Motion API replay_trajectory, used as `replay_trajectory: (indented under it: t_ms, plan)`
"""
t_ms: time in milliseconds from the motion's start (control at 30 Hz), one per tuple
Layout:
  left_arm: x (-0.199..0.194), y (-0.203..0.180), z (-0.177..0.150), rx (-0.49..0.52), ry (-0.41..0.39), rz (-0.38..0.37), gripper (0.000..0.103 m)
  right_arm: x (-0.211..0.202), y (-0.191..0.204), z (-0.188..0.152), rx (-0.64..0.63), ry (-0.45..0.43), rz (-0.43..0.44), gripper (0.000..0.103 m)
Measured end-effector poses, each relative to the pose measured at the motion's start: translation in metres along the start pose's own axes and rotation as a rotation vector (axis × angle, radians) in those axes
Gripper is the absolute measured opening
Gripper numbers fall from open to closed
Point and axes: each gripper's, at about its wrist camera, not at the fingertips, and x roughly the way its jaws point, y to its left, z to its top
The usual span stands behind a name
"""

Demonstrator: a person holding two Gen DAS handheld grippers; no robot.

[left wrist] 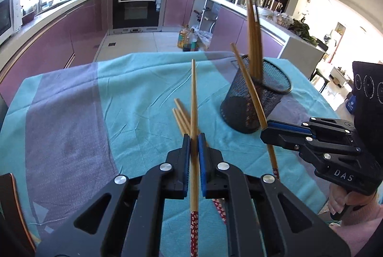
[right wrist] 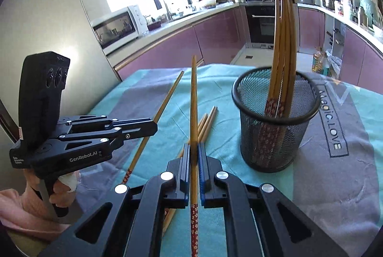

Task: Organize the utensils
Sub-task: 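Lift the chopstick upright and lower it into the mesh cup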

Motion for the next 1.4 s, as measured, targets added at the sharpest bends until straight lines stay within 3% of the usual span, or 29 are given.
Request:
replay_trajectory:
  t_ms: [200,433,1000,1200,1400]
  plan:
    - [-0.032,-0.01,0.014,0.018,-0.061,-0.091,0.008,-0.03,-0.004,0.011,0.017,-0.077,0.033,0.005]
    - [-0.067,-0.021,0.034,0.031,-0.15,-0.184,0.007,-0.06,-0.008,0.029,0.005,-0.166,0.014,0.006]
    - [-0.108,-0.06,0.103,0.075,-0.327,-0.251,0.007,-0.11,-0.038,0.08,-0.029,-0.336,-0.06,0.006]
    - [-0.102,-0.07,0.126,0.073,-0.333,-0.261,0.007,-0.098,-0.046,0.09,-0.034,-0.312,-0.094,0.005]
    - [-0.068,-0.081,0.131,0.106,-0.249,-0.204,0.007,-0.066,-0.057,0.086,-0.021,-0.213,-0.096,0.005]
